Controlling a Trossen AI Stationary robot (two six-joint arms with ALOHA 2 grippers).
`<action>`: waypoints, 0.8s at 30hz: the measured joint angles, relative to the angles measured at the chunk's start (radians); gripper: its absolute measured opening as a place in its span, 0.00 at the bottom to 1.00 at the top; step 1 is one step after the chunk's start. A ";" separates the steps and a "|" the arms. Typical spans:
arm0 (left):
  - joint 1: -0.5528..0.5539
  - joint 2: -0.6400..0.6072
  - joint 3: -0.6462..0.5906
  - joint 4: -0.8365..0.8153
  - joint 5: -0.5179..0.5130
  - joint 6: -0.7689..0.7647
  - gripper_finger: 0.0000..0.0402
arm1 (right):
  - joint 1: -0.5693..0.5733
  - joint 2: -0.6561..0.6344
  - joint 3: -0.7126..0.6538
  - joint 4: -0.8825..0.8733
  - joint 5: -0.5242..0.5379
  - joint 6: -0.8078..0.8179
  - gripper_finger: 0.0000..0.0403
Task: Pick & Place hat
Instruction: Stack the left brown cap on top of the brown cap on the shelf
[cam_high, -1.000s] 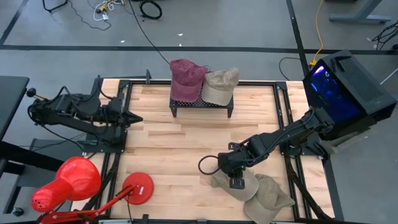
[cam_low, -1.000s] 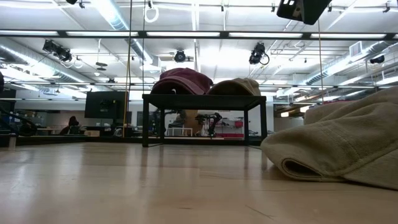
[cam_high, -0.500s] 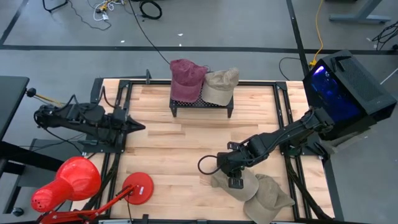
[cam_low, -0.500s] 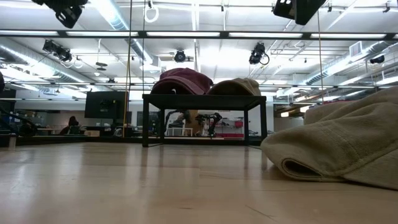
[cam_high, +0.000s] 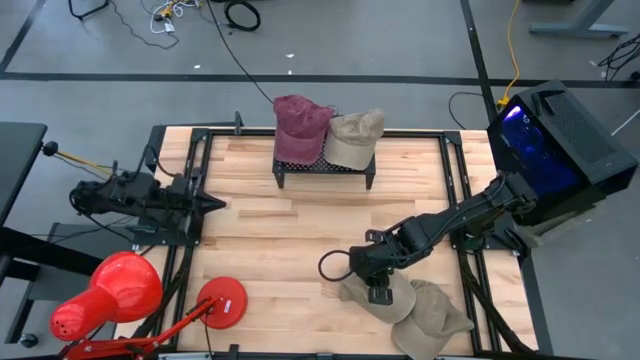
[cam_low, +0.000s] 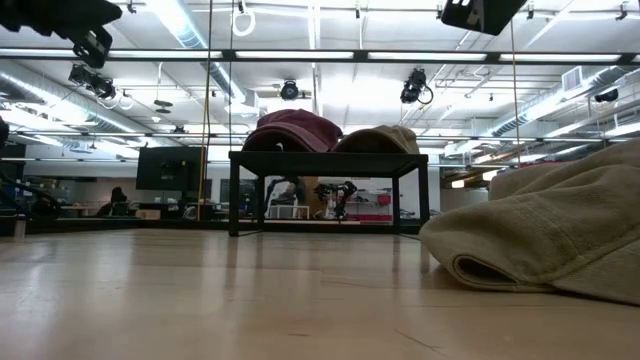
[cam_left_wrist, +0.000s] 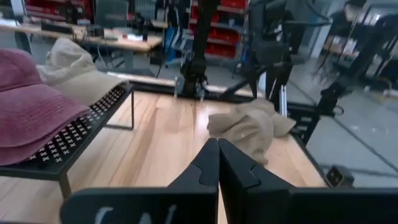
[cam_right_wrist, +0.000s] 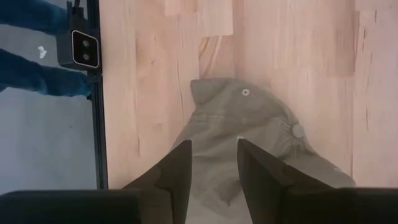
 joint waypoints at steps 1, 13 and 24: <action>0.000 -0.019 -0.023 0.020 0.000 0.000 0.00 | 0.000 0.000 0.000 0.003 0.000 0.000 0.32; 0.000 -0.032 -0.264 0.325 0.104 0.002 0.00 | 0.000 0.000 0.000 0.008 -0.051 0.008 0.32; 0.001 -0.032 -0.377 0.405 0.144 -0.025 0.00 | 0.000 0.000 0.000 0.008 -0.051 0.008 0.32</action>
